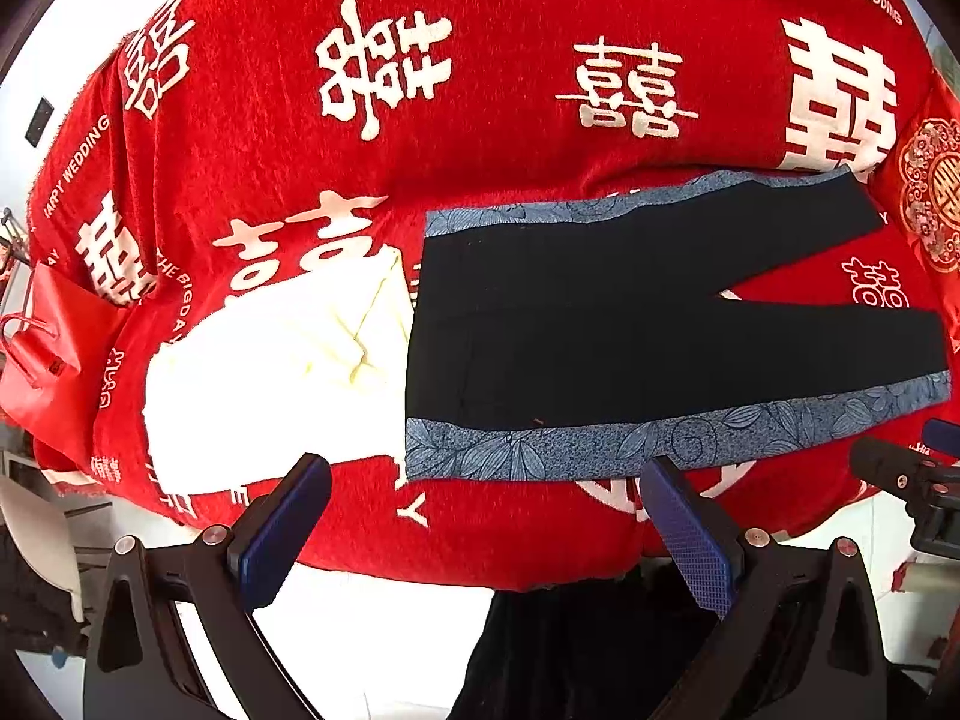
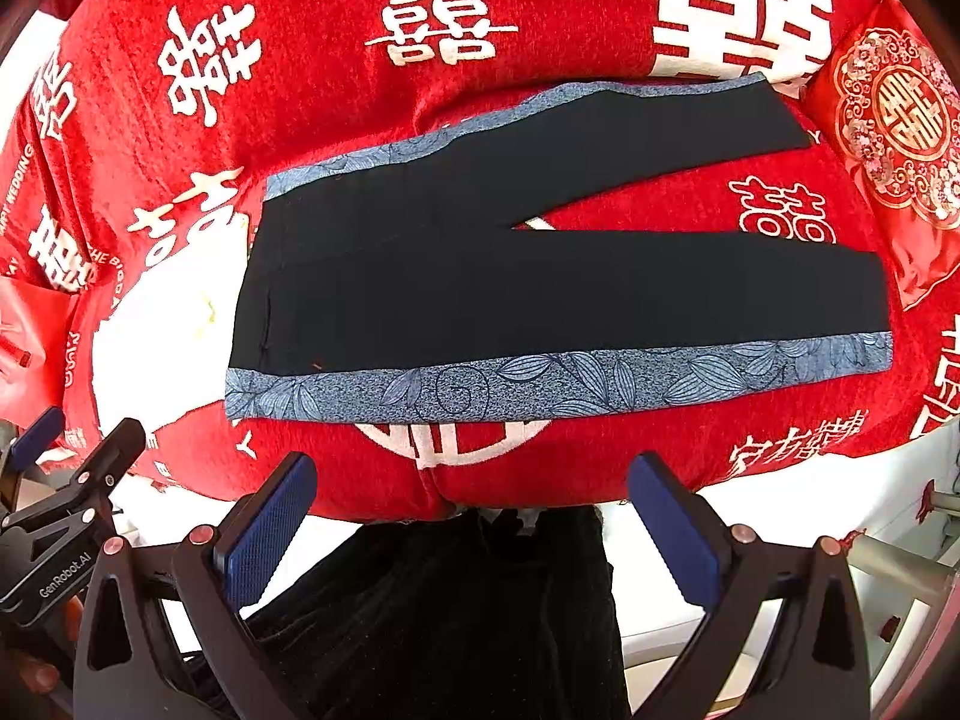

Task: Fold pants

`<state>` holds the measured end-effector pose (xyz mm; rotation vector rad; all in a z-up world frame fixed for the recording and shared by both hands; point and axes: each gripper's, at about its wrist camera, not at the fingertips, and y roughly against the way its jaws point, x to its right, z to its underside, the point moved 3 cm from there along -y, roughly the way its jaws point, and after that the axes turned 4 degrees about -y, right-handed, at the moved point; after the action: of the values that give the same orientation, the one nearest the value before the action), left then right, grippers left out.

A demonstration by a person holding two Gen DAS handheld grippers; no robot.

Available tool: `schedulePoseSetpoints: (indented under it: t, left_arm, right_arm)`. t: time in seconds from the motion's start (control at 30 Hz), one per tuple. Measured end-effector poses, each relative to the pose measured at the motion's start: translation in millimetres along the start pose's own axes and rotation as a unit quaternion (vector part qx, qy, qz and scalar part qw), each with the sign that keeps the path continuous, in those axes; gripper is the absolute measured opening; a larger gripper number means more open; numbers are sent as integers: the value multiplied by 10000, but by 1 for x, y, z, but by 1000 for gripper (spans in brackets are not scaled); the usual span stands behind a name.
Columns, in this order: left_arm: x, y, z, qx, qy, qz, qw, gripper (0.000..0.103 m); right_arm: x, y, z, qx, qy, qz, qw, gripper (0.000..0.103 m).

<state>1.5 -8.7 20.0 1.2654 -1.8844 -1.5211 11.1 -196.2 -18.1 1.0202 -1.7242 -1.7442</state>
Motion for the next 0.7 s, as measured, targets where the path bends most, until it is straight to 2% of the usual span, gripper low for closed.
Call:
schedulePoseSetpoints:
  t: [0.07,0.47,0.7]
  left_arm:
    - [1,0,0,-11,-7,-23,10000,103]
    - [16,2,-4,-66,24,-125,9999,103]
    - [21,6,0,-221,359,-83,9991,103]
  right_arm:
    - [1,1,-2,195,29,-41,9998,103]
    - [19,1,-10,259,74,-107,9996,103]
    - [29,4,-14,208,223,-81,9995,103]
